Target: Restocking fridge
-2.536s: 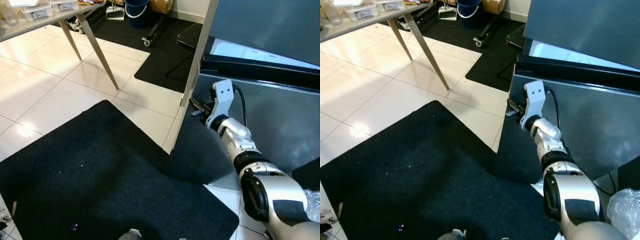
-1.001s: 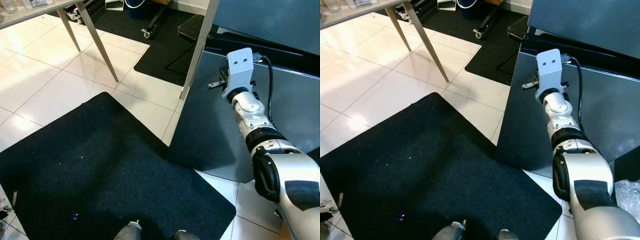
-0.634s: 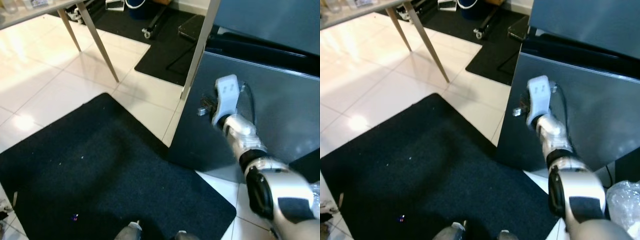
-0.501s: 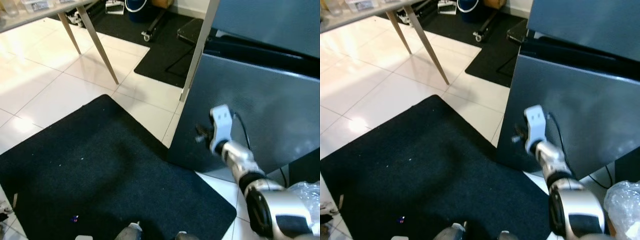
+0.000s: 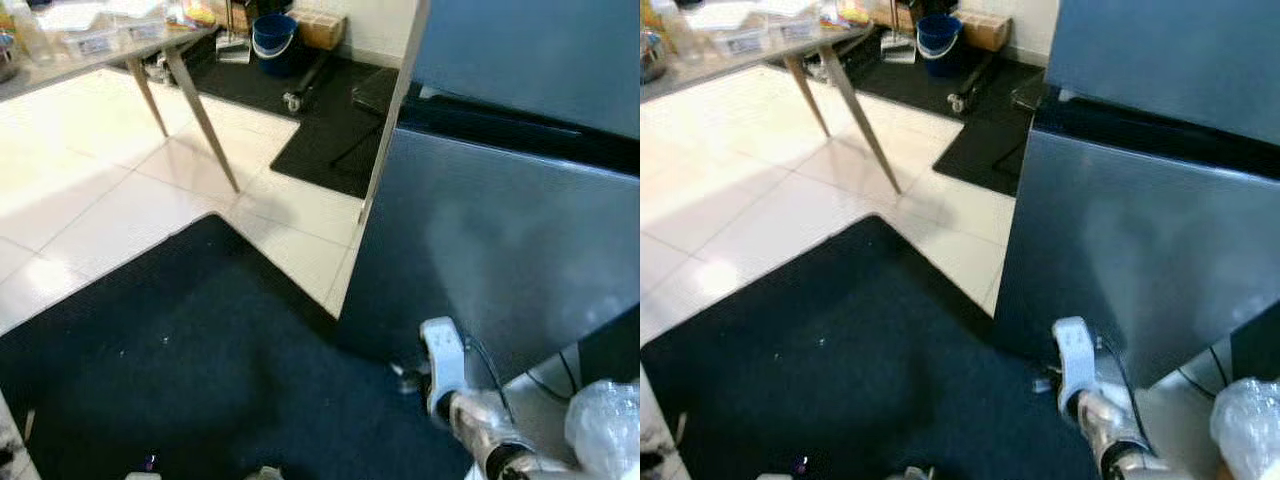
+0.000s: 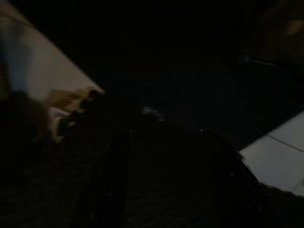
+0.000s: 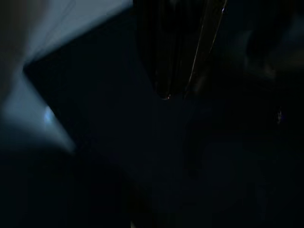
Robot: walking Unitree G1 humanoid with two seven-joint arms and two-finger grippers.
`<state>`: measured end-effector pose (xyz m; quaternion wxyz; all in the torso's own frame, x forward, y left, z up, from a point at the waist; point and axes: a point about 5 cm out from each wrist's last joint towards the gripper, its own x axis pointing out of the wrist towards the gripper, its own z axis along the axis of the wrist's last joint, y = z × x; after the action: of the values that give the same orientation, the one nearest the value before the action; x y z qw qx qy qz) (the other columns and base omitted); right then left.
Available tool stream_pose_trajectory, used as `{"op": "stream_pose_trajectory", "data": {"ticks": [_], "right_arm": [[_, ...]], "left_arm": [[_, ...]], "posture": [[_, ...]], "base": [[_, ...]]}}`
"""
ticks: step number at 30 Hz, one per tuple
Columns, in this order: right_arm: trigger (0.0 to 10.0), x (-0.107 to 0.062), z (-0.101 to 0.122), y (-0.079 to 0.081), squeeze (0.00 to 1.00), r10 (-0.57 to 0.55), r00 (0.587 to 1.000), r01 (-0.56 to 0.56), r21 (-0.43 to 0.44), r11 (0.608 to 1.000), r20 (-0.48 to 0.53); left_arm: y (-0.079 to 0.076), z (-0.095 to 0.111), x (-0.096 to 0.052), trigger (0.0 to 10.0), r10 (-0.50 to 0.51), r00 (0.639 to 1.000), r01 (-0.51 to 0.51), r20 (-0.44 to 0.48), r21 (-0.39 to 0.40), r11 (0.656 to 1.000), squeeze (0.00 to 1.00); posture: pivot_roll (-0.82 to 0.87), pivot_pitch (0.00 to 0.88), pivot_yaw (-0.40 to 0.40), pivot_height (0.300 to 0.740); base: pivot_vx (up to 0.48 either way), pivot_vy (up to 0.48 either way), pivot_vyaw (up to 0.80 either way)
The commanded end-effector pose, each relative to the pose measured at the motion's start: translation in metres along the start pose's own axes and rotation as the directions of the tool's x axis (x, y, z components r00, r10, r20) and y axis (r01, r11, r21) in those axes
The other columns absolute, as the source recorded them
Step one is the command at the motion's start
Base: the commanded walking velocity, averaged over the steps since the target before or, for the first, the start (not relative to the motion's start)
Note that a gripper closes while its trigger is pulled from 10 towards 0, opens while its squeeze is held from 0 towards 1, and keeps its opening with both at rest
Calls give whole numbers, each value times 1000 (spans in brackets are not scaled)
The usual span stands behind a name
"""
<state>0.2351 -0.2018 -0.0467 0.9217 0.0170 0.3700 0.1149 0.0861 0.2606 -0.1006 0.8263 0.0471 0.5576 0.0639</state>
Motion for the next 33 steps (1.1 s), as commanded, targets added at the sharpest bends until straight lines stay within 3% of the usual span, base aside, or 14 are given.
{"op": "stream_pose_trajectory", "data": {"ticks": [1,4,6,8,10,14,17,21,23,28,30,33], "right_arm": [[10000,-2,-9,-1,0,-19,999,19,7,1000,-37],[10000,-12,-42,-4,0,-81,988,87,36,996,-134],[10000,-12,-42,-4,0,-81,988,87,36,996,-134],[10000,-19,-62,-4,0,-109,974,120,42,992,-198],[10000,-21,-68,-4,0,-115,969,127,42,991,-219],[10000,-29,-89,1,0,-124,951,141,40,989,-284],[10000,-30,-91,1,0,-125,949,143,41,989,-289],[10000,-30,-92,2,0,-134,945,149,28,988,-299],[10000,-27,-89,4,0,-136,946,149,21,989,-294],[10000,-25,-86,6,0,-131,949,140,12,990,-287],[10000,-22,-81,8,0,-123,952,126,-5,992,-279],[10000,-21,-80,8,0,-123,953,125,-10,992,-278]], "left_arm": [[9,-9,-3,10000,29,999,-30,-36,-14,999,0],[27,-1,-4,10000,75,997,-75,-18,11,997,0],[27,-1,-4,10000,75,997,-75,-18,11,997,0],[36,10,-5,10000,95,995,-95,5,81,992,0],[39,14,-5,10000,99,995,-100,14,110,989,0],[41,44,-3,10000,97,991,-117,89,261,958,0],[40,48,-2,10000,94,990,-119,101,272,955,0],[24,65,2,10000,41,988,-81,149,276,958,0],[0,67,5,10000,-25,988,-22,155,297,955,0],[-14,65,7,10000,-56,987,7,151,311,951,0],[-30,60,8,10000,-87,987,45,135,290,956,0],[-33,58,9,10000,-94,987,54,127,286,957,0]], "posture": [[30,108,-23,740],[25,93,-24,740],[25,93,-24,740],[19,84,-22,740],[18,83,-22,740],[6,68,-20,740],[6,68,-20,740],[-8,56,-17,740],[-15,45,-23,740],[-19,39,-28,740],[-20,31,-34,740],[-20,31,-36,740]], "base": [[0,0,0],[0,0,0],[0,0,0],[0,0,0],[0,0,0],[0,0,0],[0,0,0],[0,0,0],[0,0,0],[0,0,0],[0,0,0],[0,0,0]]}}
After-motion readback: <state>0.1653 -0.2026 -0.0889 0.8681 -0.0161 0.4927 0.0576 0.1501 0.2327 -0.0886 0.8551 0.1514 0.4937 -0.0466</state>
